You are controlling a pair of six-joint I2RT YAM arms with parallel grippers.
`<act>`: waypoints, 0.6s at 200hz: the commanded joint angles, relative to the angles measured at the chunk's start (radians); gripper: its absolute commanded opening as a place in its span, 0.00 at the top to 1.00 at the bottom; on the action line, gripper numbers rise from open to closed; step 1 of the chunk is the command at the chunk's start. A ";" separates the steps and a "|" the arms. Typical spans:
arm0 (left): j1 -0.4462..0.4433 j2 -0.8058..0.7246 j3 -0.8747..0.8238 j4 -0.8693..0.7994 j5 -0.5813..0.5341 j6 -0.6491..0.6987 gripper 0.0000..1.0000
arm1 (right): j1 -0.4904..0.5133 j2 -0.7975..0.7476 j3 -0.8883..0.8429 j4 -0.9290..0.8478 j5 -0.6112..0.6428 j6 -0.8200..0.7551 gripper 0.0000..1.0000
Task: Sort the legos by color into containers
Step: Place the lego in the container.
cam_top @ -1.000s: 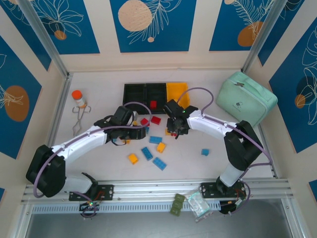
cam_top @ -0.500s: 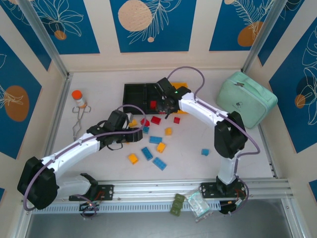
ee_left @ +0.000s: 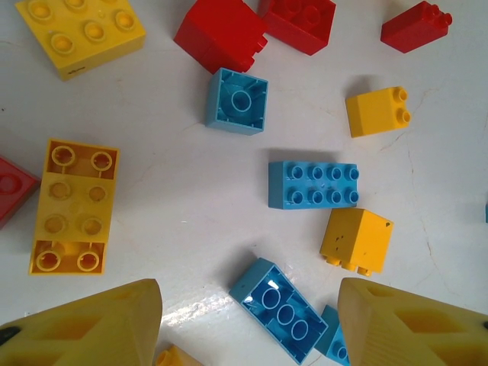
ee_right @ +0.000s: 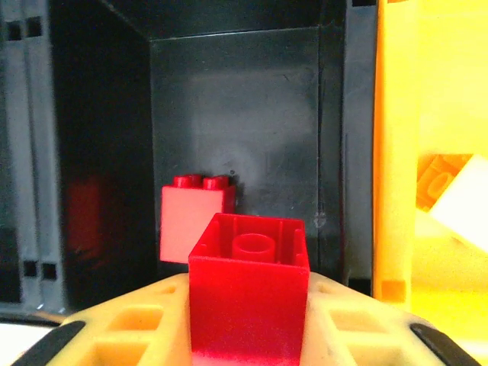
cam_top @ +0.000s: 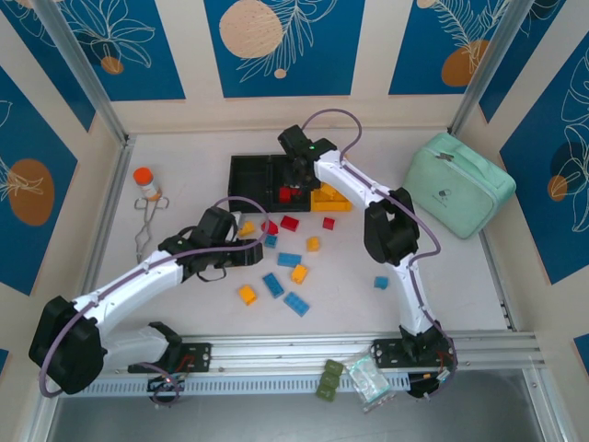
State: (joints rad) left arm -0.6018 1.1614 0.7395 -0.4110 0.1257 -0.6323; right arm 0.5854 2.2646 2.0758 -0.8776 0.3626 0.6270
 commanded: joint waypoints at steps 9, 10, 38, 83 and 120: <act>0.011 -0.027 -0.019 -0.025 -0.017 -0.015 0.37 | -0.001 0.038 0.063 -0.078 0.024 -0.016 0.63; 0.011 -0.027 -0.019 -0.025 -0.017 -0.015 0.37 | -0.001 0.039 0.063 -0.079 0.024 -0.016 0.63; 0.012 -0.028 -0.022 -0.025 -0.018 -0.017 0.37 | -0.001 0.049 0.080 -0.092 0.023 -0.014 0.54; 0.013 -0.024 -0.017 -0.034 -0.029 -0.023 0.37 | 0.013 0.003 0.066 -0.092 0.038 -0.018 0.48; 0.020 -0.023 -0.009 -0.073 -0.069 -0.039 0.37 | 0.035 -0.178 -0.133 0.027 0.010 -0.023 0.48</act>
State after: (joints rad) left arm -0.5972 1.1530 0.7292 -0.4335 0.0998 -0.6510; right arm 0.6003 2.2421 2.0483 -0.9077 0.3847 0.6098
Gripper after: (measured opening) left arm 0.628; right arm 0.523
